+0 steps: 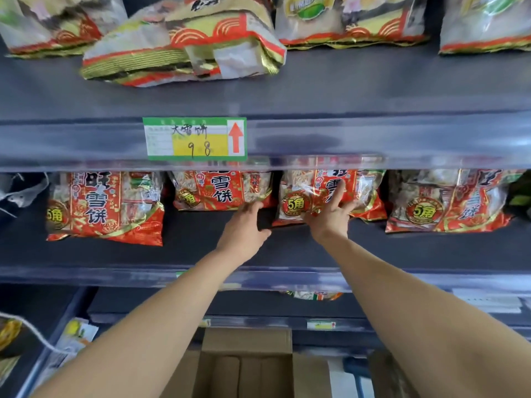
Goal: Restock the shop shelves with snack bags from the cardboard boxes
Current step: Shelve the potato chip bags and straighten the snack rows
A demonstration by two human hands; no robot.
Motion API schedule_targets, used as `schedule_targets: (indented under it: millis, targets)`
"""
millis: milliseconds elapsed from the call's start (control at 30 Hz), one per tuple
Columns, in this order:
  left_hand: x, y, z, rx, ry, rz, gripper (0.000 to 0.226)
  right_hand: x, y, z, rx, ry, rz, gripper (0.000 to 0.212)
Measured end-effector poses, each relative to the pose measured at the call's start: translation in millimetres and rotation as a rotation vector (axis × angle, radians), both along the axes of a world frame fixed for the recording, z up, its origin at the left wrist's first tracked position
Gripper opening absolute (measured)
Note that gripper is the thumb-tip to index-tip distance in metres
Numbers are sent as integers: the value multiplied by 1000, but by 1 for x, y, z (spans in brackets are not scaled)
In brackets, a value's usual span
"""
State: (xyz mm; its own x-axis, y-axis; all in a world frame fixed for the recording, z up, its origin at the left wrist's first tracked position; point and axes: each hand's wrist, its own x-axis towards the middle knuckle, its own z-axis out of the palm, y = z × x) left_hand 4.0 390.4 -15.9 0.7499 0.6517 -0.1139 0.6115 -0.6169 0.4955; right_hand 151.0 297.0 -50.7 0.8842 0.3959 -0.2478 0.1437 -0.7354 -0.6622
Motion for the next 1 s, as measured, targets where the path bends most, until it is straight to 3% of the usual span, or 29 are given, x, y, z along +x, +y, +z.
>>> schedule_targets:
  millis: [233,467,800,1000]
  targets:
    - [-17,40,-4,-31,-107,142,67,-6,14,-9,-19,-138,-99,108]
    - [-33,49,-10,-57,-87,90,70,-3,31,2,70,-88,-198,112]
    - [-46,41,-12,-72,-99,-3,67,-28,15,6,38,-89,-126,102]
    - [-50,45,-15,-97,-128,39,67,-32,22,12,155,45,-172,101]
